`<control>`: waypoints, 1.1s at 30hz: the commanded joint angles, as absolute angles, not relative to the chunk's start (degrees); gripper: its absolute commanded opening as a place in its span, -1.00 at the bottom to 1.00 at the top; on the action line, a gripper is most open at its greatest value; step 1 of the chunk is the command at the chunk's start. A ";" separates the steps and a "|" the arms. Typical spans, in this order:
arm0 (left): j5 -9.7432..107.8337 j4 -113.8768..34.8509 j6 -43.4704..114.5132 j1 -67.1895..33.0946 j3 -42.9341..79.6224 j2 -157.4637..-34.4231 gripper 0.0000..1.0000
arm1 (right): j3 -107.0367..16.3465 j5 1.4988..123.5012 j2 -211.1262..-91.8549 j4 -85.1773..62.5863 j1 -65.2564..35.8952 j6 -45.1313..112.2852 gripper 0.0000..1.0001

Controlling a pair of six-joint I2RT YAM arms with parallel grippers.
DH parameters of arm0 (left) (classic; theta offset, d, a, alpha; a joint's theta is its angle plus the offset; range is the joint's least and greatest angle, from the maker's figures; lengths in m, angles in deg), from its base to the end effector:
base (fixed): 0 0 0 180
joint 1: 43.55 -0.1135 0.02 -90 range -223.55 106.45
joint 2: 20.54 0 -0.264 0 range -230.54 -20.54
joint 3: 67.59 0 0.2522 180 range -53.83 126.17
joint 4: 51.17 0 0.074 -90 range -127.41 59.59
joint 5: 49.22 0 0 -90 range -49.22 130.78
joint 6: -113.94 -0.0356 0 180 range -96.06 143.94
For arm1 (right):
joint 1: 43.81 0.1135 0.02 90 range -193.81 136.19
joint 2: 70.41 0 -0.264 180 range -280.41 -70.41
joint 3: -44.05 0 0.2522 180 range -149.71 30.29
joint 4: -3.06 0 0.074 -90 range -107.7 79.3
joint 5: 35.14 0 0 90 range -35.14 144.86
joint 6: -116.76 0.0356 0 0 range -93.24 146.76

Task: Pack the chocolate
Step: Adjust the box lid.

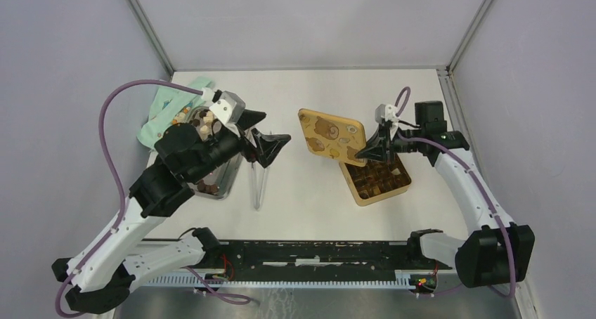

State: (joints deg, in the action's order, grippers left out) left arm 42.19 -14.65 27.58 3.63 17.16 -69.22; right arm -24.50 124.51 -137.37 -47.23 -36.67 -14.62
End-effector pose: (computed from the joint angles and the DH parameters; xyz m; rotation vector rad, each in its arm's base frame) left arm 0.1075 -0.1173 0.4594 0.6207 1.5008 -0.7094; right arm 0.2199 0.0612 0.2985 -1.2433 1.5381 1.0597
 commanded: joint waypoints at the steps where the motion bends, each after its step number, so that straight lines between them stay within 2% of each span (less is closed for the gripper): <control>1: 44.65 -19.68 42.70 0.52 9.59 -69.75 0.89 | -35.02 126.16 -141.85 -60.38 -38.58 -7.25 -1.00; 3: 46.33 -23.04 47.42 -2.23 6.09 -68.52 0.99 | -40.13 123.42 -145.24 -72.10 -39.03 -15.41 -1.00; 5: 51.47 -28.26 52.09 -6.25 1.93 -68.19 0.99 | -41.63 121.30 -147.19 -78.44 -39.88 -18.73 -1.00; 9: 67.83 -40.60 60.74 -14.29 -7.30 -72.49 0.93 | -39.24 119.74 -146.56 -78.03 -40.55 -17.71 -1.00; 14: 73.54 -58.53 61.44 -14.90 -16.82 -77.35 0.97 | -35.29 123.27 -145.54 -74.04 -40.70 -13.17 -1.00; 16: 76.71 -65.12 61.42 -15.02 -19.31 -80.53 0.91 | -35.24 124.25 -145.13 -74.21 -40.78 -13.42 -1.00; 21: 82.76 -73.75 61.64 -15.26 -20.20 -90.38 0.84 | -35.09 127.58 -144.17 -73.80 -40.76 -12.48 -1.00; 29: 82.25 -90.72 65.01 -15.31 -21.72 -97.19 0.78 | -33.74 134.14 -144.04 -72.26 -40.82 -9.67 -1.00; 33: 84.70 -93.06 67.44 -15.24 -19.25 -100.74 0.64 | -34.01 136.16 -145.00 -71.18 -40.77 -7.94 -1.00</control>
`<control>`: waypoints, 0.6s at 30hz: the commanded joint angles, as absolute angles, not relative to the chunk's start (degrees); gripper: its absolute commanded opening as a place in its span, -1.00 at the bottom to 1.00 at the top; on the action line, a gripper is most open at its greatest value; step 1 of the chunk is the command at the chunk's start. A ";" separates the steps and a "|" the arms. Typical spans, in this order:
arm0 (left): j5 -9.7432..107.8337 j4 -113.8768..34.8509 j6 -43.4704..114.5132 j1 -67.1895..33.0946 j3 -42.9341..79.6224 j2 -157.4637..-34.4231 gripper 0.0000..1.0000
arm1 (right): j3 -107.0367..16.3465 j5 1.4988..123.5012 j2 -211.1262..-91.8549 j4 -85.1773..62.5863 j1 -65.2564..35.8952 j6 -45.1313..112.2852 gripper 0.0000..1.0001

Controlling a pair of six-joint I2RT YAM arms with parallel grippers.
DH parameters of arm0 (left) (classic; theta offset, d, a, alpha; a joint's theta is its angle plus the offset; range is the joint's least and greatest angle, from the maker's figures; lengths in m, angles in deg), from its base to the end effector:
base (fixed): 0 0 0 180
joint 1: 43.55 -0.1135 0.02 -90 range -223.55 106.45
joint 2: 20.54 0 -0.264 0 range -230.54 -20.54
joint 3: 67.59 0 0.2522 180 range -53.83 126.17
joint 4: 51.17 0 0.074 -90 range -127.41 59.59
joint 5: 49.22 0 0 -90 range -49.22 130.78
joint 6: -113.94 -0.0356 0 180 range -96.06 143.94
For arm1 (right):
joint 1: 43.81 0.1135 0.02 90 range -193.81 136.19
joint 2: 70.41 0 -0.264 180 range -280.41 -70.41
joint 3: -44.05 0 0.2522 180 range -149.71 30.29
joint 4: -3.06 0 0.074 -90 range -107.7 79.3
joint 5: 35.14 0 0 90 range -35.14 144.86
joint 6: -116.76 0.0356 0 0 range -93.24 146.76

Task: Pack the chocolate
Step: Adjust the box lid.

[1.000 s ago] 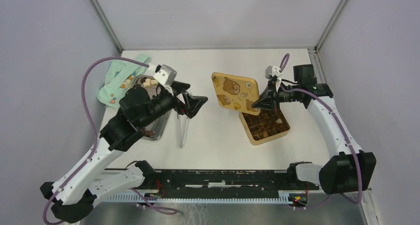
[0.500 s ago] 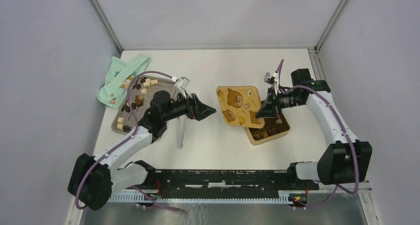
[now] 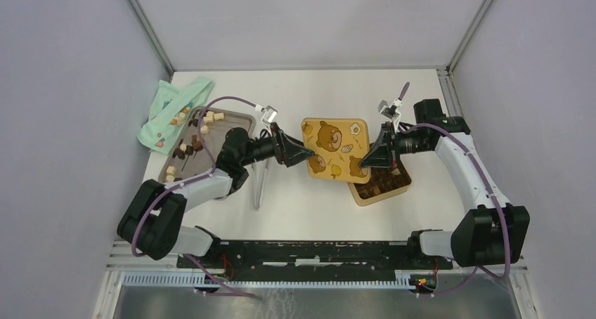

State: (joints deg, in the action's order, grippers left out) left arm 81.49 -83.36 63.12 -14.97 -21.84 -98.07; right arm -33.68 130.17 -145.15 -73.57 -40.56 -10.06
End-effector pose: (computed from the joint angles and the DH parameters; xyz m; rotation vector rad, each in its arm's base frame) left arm 0.2333 -0.1536 0.2392 0.4640 1.7091 -1.4424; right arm 0.2234 0.0472 0.3017 -0.9376 1.8918 1.4632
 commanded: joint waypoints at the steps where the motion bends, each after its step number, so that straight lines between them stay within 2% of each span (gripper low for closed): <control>1: 85.15 -94.09 68.45 -15.19 -18.98 -101.45 0.58 | -34.13 136.31 -145.17 -71.05 -40.81 -7.84 -1.00; 6: 86.99 -102.66 74.82 -15.04 -18.78 -104.89 0.26 | -33.94 134.88 -145.97 -69.56 -40.88 -6.15 -0.98; 15: 87.17 -111.42 83.46 -13.65 -17.62 -109.04 -0.77 | -34.93 127.93 -146.99 -65.98 -46.70 -2.85 -0.88; 17: 85.48 -108.82 82.29 -12.34 -17.01 -108.71 -0.95 | -35.03 127.23 -147.00 -65.75 -47.46 -3.10 -0.77; 18: 84.53 -107.75 81.63 -11.49 -16.67 -108.65 -0.96 | -35.01 126.94 -146.97 -65.47 -47.66 -3.10 -0.69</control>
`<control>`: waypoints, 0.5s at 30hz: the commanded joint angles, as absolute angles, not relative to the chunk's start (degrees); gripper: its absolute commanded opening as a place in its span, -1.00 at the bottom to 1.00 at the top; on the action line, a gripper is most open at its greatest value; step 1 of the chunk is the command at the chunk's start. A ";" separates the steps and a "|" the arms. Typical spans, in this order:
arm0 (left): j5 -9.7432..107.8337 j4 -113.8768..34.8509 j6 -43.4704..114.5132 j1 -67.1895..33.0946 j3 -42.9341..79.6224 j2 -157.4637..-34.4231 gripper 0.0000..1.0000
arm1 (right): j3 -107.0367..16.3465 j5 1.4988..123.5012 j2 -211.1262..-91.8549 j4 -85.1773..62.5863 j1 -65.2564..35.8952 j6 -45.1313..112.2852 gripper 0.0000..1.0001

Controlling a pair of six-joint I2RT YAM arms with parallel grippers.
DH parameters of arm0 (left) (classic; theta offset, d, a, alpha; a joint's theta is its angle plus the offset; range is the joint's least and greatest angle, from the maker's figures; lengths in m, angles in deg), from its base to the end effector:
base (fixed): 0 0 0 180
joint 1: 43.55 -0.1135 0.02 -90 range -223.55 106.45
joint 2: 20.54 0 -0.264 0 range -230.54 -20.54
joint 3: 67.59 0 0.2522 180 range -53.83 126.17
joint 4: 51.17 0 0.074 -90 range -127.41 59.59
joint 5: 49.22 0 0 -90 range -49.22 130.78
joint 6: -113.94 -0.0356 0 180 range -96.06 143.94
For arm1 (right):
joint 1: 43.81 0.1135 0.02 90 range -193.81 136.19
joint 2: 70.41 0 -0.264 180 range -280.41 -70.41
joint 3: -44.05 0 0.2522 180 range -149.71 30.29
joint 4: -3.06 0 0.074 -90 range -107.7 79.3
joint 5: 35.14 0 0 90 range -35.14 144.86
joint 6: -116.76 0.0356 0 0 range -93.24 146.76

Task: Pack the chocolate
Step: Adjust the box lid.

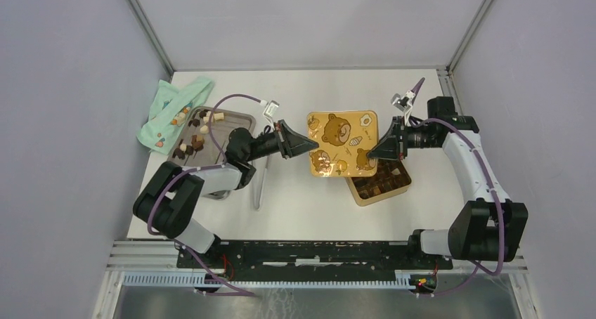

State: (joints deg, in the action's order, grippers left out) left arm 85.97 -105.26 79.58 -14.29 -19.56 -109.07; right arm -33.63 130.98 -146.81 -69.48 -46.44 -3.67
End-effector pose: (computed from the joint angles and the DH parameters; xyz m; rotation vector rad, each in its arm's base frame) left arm 0.2505 -0.1693 0.2369 0.4189 1.5994 -1.7022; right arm 0.2379 0.0237 0.2976 -0.7555 1.9417 1.4540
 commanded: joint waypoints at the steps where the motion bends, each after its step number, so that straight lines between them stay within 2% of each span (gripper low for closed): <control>1: 83.48 -106.65 81.20 -10.39 -16.17 -108.69 -0.96 | -35.05 126.23 -146.92 -65.13 -47.90 -2.99 -0.64; 8: 74.07 -109.14 82.98 -4.34 -16.73 -109.60 -0.96 | -33.76 127.30 -146.49 -62.76 -54.34 -0.01 -0.15; 12: 71.30 -109.84 83.34 -0.43 -14.78 -111.78 -0.97 | -31.58 131.27 -145.91 -61.02 -55.90 1.66 -0.08; 15: 69.65 -110.51 83.75 1.49 -13.37 -113.42 -0.96 | -31.22 132.20 -145.29 -60.40 -56.80 2.76 -0.16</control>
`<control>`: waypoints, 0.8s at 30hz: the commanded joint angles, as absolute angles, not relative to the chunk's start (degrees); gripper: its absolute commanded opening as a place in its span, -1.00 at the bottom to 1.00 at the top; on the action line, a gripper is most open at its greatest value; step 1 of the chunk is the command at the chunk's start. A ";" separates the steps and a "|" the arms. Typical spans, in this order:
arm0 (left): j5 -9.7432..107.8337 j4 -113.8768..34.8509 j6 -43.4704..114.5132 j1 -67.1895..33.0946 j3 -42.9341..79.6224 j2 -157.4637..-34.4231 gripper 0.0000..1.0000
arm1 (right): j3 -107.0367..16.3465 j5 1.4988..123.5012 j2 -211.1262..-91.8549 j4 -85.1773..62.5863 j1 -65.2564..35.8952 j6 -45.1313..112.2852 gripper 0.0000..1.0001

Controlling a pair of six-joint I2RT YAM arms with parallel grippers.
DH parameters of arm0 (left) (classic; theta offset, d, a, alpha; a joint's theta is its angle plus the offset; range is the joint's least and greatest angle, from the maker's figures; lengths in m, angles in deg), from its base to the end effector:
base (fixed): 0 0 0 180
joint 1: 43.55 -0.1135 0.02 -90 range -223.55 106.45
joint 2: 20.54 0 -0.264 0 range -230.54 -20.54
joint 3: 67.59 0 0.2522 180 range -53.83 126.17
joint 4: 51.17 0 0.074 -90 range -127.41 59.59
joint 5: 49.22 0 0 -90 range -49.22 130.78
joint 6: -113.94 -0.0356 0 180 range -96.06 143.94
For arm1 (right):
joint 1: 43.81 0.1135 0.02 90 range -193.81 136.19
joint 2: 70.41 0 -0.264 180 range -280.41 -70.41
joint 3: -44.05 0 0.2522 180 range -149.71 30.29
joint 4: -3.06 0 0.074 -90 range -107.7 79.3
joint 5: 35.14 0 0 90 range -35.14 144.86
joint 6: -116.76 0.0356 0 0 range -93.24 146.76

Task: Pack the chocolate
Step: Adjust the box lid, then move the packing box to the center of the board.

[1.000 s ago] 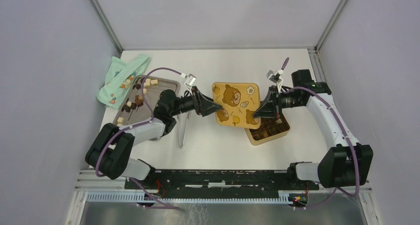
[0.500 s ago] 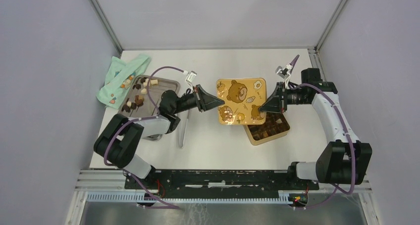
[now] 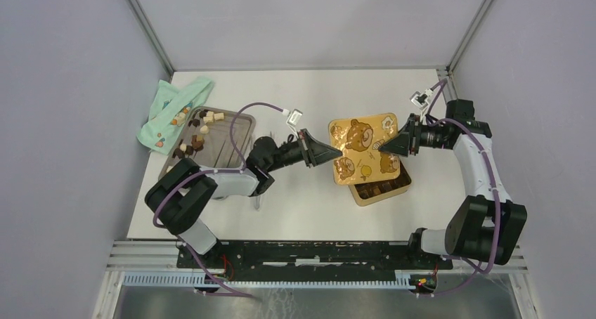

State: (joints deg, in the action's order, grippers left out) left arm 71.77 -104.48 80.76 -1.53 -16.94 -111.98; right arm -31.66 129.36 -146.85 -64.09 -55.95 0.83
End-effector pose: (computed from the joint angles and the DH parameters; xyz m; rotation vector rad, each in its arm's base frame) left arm 0.2252 -0.2276 0.2353 0.3322 1.6093 -1.7504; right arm 0.2435 -0.0173 0.2896 -0.5447 1.9842 1.3333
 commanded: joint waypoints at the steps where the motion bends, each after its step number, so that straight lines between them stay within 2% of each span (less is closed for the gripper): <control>1: 68.82 -110.84 83.83 1.75 -13.35 -113.66 -0.97 | -31.35 132.41 -145.06 -60.47 -57.22 2.92 -0.27; 5: 66.72 -109.74 83.51 2.24 -13.88 -114.27 -0.94 | -30.99 135.36 -144.77 -60.36 -59.90 3.99 -0.67; 7: 66.19 -109.36 83.21 2.35 -14.17 -114.21 -0.92 | -30.58 135.39 -144.66 -60.37 -60.75 4.00 -0.74; 9: 65.80 -109.81 83.22 2.36 -14.36 -114.44 -0.96 | -30.08 133.92 -144.51 -60.52 -60.78 3.66 -0.63; 11: 65.20 -110.53 83.71 2.62 -14.26 -114.85 -0.96 | -30.04 131.22 -144.42 -60.85 -60.77 3.04 -0.32; 13: 64.39 -110.08 83.88 3.28 -13.86 -115.29 -0.96 | -30.57 128.71 -144.66 -61.94 -60.77 1.57 -0.10; 15: 62.59 -109.18 83.78 4.65 -13.35 -115.88 -0.96 | -30.75 127.11 -145.09 -62.04 -60.88 1.36 -0.08; 17: 60.72 -109.22 83.86 6.14 -12.95 -116.78 -0.97 | -30.84 126.88 -145.85 -61.87 -61.19 1.28 -0.20; 21: 59.76 -109.10 84.66 7.51 -12.43 -118.74 -0.91 | -30.76 130.17 -147.59 -62.29 -62.66 0.97 -0.62; 24: 59.68 -108.56 85.09 7.40 -12.73 -118.95 -0.58 | -31.32 133.36 -147.81 -63.08 -63.38 0.55 -0.79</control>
